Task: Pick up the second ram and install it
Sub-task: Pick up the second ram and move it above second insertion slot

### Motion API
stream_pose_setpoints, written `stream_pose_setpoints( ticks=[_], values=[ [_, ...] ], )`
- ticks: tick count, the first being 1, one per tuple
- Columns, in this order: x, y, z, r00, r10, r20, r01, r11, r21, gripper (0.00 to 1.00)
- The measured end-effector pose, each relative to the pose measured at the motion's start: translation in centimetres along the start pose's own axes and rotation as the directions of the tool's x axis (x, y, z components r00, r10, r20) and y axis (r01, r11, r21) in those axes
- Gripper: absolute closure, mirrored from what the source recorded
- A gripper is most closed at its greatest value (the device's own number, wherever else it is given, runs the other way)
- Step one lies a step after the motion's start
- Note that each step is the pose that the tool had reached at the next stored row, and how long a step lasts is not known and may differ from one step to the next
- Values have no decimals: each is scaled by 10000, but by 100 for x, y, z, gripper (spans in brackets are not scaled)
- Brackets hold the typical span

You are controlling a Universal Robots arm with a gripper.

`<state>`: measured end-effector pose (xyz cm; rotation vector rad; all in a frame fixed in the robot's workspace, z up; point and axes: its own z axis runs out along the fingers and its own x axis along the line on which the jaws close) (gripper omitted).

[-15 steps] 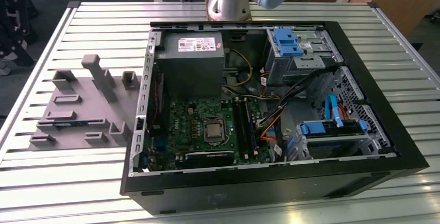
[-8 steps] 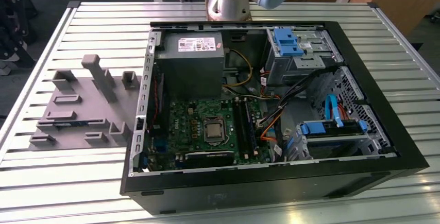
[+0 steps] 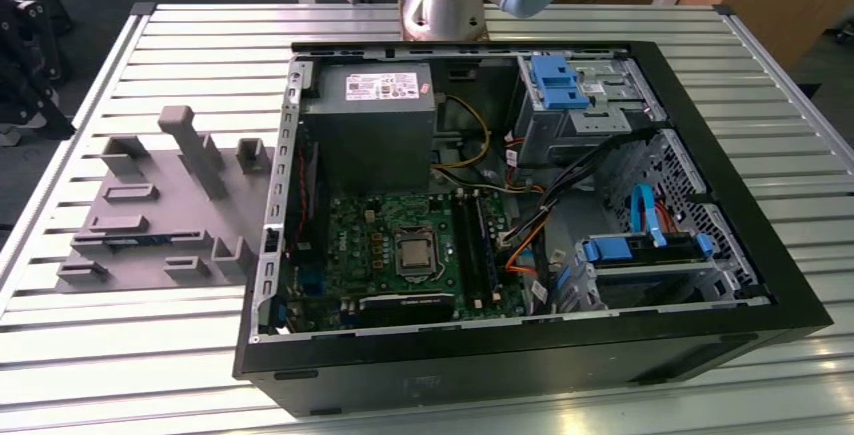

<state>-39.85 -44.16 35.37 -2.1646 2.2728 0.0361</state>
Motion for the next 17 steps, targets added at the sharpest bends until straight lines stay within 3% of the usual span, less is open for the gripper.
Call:
stream_pose_setpoints(
  ticks=[3, 4, 9, 10, 15, 17],
  values=[
    [1, 0, 50, 10000, 71, 1, -71, 10000, 1, 89],
    [2, 0, 67, 9999, 143, 2, -143, 9999, 2, 83],
    [11, -2, 158, 9989, 463, 7, -463, 9989, 8, 82],
    [13, -3, 176, 9987, 502, 7, -502, 9987, 8, 75],
    [38, -5, 267, 9986, 530, 8, -530, 9986, 9, 74],
    [51, -6, 303, 9986, 534, 8, -534, 9986, 9, 68]
  ],
)
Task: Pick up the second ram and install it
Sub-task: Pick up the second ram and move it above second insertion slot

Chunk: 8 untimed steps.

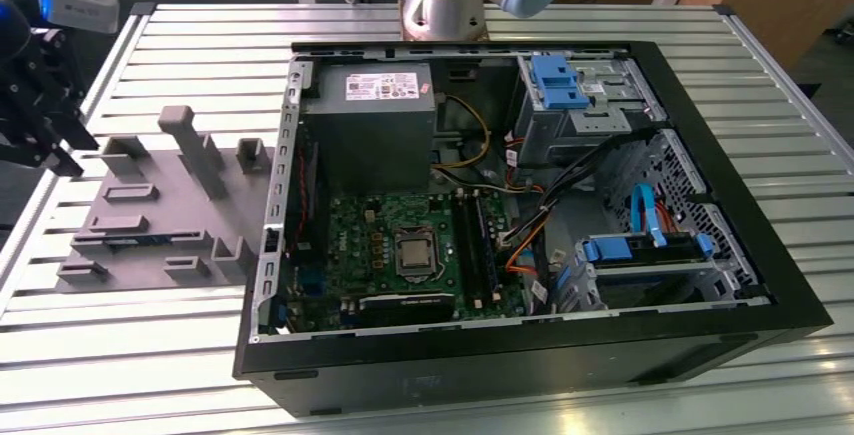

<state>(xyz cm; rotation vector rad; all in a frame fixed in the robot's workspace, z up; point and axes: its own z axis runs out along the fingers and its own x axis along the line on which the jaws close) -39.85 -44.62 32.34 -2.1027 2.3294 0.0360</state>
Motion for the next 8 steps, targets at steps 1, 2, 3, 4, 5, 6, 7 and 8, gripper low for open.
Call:
stream_pose_setpoints(
  ticks=[1, 2, 3, 4, 5, 6, 7, 8],
  values=[
    [6, -1, 18, 10000, 2, 1, -2, 10000, 1, 62],
    [12, -2, 36, 10000, 4, 0, -4, 10000, -1, 62],
    [16, -2, 54, 10000, 5, -1, -5, 10000, -1, 62],
    [18, -2, 72, 10000, 7, -1, -7, 10000, -2, 62],
    [19, -2, 90, 10000, 7, 0, -7, 10000, -1, 62],
    [20, -3, 104, 10000, 7, 0, -7, 10000, 0, 62],
    [20, -3, 107, 10000, 6, -1, -6, 10000, -1, 62],
    [20, -3, 107, 10000, 6, -1, -6, 10000, -1, 62]
  ],
)
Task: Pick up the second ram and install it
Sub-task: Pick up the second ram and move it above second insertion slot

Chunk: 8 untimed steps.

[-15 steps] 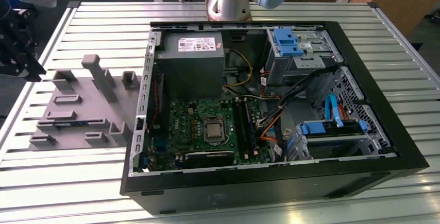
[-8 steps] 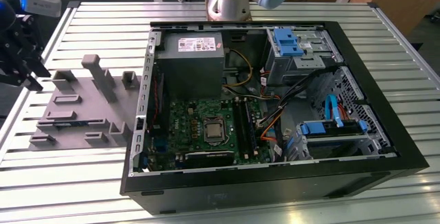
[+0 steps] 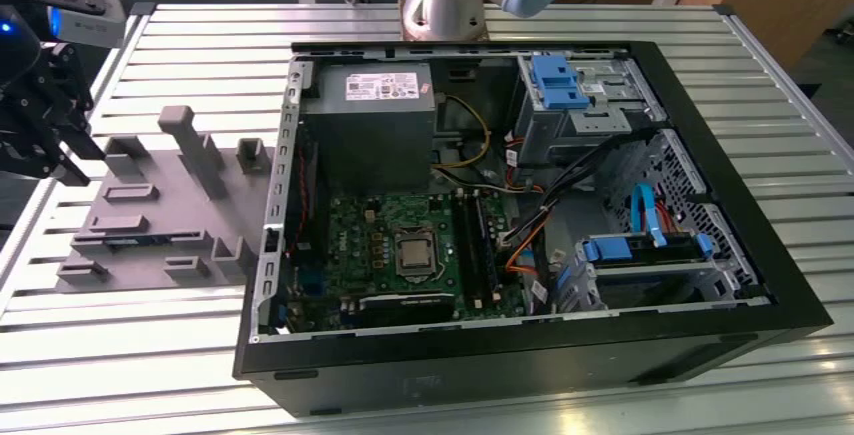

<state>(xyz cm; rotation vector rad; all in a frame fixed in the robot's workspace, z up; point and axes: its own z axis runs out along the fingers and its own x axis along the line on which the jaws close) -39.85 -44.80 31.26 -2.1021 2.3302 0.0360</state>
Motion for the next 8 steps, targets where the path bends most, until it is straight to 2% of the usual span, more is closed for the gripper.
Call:
stream_pose_setpoints(
  ticks=[8],
  values=[
    [0, 0, 11, 10000, 0, 1, 0, 10000, 0, 62]
  ],
)
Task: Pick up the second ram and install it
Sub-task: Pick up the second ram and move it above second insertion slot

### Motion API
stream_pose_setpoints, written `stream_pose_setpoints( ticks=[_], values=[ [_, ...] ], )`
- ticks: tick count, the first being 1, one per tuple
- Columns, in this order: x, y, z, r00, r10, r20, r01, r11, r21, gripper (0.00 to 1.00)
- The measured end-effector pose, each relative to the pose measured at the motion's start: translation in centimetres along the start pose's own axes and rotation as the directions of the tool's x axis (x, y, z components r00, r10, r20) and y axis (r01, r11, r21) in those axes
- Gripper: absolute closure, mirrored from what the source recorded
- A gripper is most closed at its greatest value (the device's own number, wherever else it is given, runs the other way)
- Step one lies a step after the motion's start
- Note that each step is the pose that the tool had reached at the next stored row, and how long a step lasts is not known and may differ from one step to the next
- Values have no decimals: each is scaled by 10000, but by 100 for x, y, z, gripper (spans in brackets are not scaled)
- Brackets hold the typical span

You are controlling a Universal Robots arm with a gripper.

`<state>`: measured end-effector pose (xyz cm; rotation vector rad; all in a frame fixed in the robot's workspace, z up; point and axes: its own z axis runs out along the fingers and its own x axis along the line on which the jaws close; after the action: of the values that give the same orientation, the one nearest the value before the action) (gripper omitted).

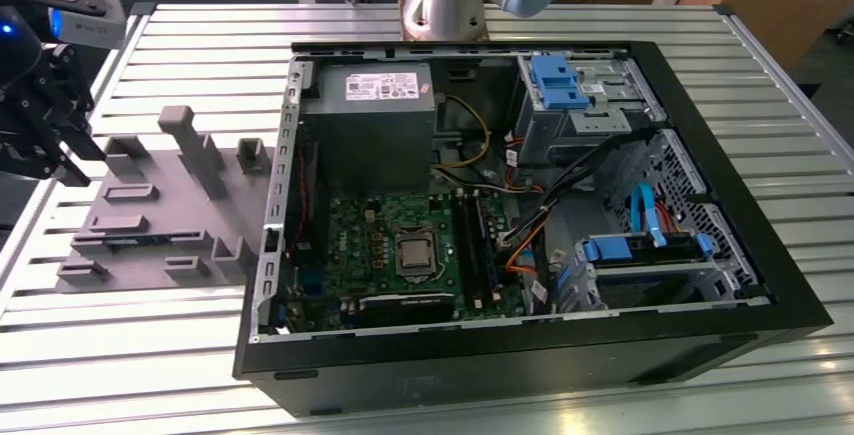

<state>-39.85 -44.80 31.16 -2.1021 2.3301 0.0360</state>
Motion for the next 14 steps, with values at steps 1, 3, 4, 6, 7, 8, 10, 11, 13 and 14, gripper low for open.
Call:
stream_pose_setpoints(
  ticks=[1, 3, 4, 6, 7, 8, 10, 11, 13, 14],
  values=[
    [0, 0, 0, 10000, 0, 0, 0, 10000, 0, 62],
    [0, 0, 1, 10000, 0, 0, 0, 10000, 1, 62],
    [0, 0, 4, 10000, 0, 1, 0, 10000, 1, 62],
    [1, 0, 22, 10000, 1, 2, -1, 10000, 3, 62],
    [3, 0, 38, 10000, 1, 1, -1, 10000, 0, 62],
    [6, -1, 56, 10000, 0, 1, 0, 10000, 1, 62],
    [12, -3, 94, 10000, 0, 1, 0, 10000, 1, 62],
    [16, -3, 111, 10000, 0, 1, 0, 10000, 1, 62],
    [23, -5, 147, 10000, 0, 1, 0, 10000, 1, 62],
    [28, -5, 165, 10000, 0, 2, 0, 10000, 1, 62]
  ],
)
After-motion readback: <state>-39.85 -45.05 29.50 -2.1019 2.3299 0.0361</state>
